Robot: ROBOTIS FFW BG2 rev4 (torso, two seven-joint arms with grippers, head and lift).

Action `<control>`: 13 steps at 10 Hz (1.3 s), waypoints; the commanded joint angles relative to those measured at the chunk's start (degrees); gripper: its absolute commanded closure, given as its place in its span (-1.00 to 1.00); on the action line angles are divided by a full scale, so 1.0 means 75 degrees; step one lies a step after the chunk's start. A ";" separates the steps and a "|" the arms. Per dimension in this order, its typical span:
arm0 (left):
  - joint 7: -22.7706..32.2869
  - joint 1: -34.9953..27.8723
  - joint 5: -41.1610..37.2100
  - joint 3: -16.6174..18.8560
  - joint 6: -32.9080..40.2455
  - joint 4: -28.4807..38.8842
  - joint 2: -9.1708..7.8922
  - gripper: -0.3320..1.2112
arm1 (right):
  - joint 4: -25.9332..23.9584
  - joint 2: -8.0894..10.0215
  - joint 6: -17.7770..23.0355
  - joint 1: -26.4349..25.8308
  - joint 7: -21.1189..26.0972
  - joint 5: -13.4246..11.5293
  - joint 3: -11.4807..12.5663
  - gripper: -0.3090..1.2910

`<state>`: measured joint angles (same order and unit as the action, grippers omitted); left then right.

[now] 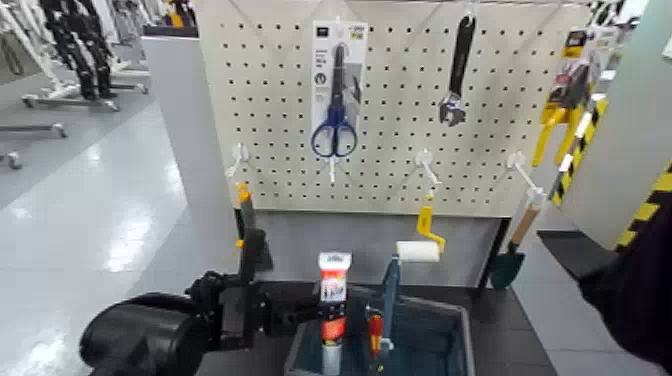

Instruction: Put the red glue tube into the crate.

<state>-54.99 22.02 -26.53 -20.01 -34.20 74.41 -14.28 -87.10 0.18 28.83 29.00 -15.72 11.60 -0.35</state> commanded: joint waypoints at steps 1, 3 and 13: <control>0.0007 -0.0018 0.0034 0.0054 -0.0104 0.0004 0.0006 -0.52 | 0.0000 -0.0961 0.0012 0.0001 -0.0002 0.0000 0.0000 -0.40; 0.0043 -0.0042 0.0116 0.0124 -0.0011 0.0074 0.0006 -0.55 | 0.0000 -0.0961 0.0012 0.0001 -0.0002 0.0000 0.0000 -0.40; 0.2445 -0.2714 0.2811 0.1765 0.1044 0.3859 0.0311 -0.55 | -0.0059 -0.0973 0.0105 0.0071 0.0010 0.0000 0.0000 -0.40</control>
<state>-36.63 4.22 -5.94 -7.69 -27.72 101.48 -12.03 -87.46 0.18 29.62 29.43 -15.57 11.60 -0.36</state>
